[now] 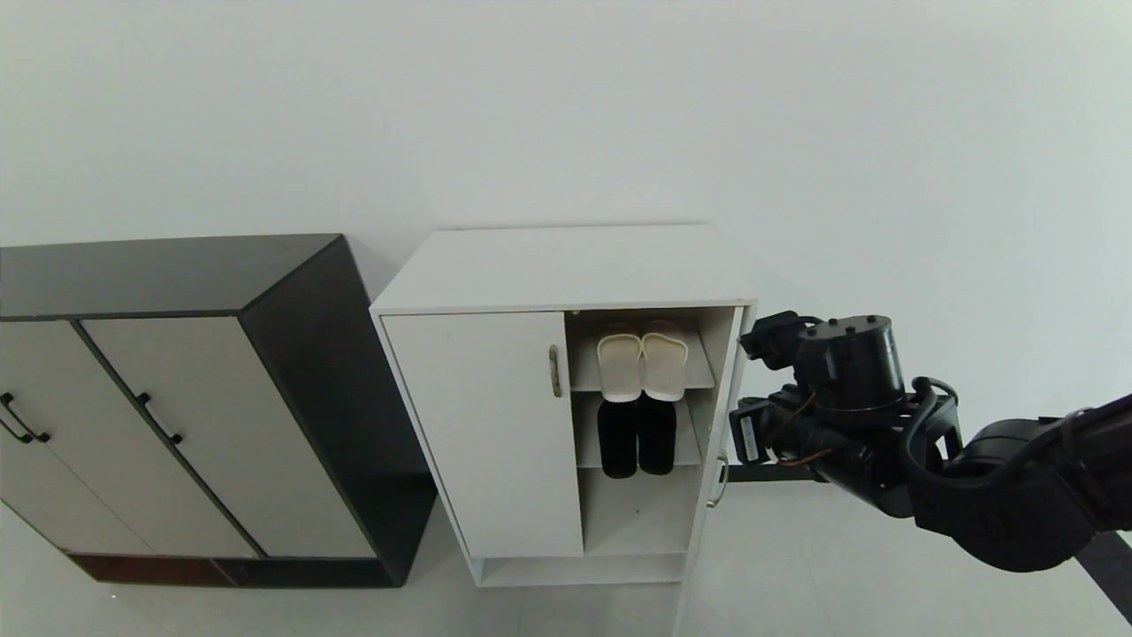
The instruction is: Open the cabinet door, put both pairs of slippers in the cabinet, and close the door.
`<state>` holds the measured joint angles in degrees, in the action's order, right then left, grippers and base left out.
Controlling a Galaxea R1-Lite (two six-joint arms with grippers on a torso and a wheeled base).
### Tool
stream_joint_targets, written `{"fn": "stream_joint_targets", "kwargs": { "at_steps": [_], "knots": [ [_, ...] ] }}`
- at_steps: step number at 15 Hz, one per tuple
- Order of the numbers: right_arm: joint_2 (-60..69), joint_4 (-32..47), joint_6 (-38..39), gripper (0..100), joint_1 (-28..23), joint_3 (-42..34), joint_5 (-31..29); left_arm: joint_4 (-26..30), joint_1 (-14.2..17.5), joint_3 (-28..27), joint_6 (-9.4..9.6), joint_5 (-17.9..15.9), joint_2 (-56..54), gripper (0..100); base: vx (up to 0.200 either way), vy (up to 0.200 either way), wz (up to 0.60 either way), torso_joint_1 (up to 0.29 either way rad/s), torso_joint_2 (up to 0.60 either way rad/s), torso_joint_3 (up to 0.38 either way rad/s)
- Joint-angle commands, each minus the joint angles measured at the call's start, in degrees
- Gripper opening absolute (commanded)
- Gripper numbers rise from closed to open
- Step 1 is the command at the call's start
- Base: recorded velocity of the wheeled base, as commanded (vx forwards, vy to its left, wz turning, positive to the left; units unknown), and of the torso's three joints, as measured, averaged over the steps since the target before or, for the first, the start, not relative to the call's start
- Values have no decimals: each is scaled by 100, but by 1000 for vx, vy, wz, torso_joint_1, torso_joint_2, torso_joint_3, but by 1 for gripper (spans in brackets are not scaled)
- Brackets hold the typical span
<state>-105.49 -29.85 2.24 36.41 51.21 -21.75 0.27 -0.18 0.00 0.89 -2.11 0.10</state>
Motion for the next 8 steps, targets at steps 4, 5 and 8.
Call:
{"fn": "stream_joint_targets", "kwargs": {
  "at_steps": [4,5,8],
  "knots": [
    [-517,-179,31,0,-11,117,48,0,1,0,-1,0,-1,0,0,0,0,0,0,0],
    [-640,-425,39,0,-3,143,74,0,1,0,-1,0,-1,0,0,0,0,0,0,0],
    [-983,-1277,39,0,15,152,276,0,1,0,-1,0,-1,0,0,0,0,0,0,0]
  ]
}}
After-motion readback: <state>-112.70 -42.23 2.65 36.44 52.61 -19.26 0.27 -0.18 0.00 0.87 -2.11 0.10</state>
